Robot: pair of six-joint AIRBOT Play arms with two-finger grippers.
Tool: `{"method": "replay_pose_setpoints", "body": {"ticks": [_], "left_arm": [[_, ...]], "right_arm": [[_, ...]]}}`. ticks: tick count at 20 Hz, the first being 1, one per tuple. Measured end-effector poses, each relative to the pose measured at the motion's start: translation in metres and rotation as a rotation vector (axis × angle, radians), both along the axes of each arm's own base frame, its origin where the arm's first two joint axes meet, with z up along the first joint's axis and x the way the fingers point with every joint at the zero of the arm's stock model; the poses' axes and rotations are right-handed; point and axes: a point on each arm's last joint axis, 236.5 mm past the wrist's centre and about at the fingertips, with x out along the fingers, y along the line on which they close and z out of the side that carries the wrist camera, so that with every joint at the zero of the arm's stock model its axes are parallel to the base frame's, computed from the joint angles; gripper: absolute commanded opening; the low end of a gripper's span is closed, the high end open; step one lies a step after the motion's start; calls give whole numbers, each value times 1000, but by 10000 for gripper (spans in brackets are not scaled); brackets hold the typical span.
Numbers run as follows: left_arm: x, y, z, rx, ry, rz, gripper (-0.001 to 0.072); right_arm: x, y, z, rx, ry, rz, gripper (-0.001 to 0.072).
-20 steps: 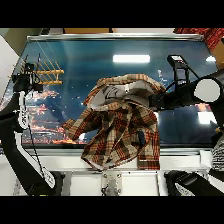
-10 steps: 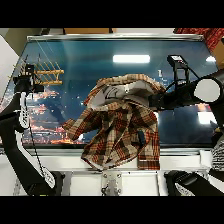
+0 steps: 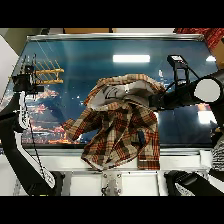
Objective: Fold the clothes and pants, and hang the long-sleeved shirts on hangers.
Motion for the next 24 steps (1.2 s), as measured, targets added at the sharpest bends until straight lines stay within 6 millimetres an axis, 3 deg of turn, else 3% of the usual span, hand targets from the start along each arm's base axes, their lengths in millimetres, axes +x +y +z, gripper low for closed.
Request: {"method": "replay_pose_setpoints", "body": {"ticks": [8, 14, 18, 24], "left_arm": [[18, -39, 107, 60, -135, -87, 18], [7, -76, 180, 90, -179, -175, 19], [-22, -129, 225, 38, -144, -357, 19], [-110, -237, 268, -180, -113, -902, 19]], "right_arm": [[0, 0, 0, 0, 0, 0, 31], [0, 0, 0, 0, 0, 0, 31], [0, 0, 0, 0, 0, 0, 31], [0, 0, 0, 0, 0, 0, 31]]}}
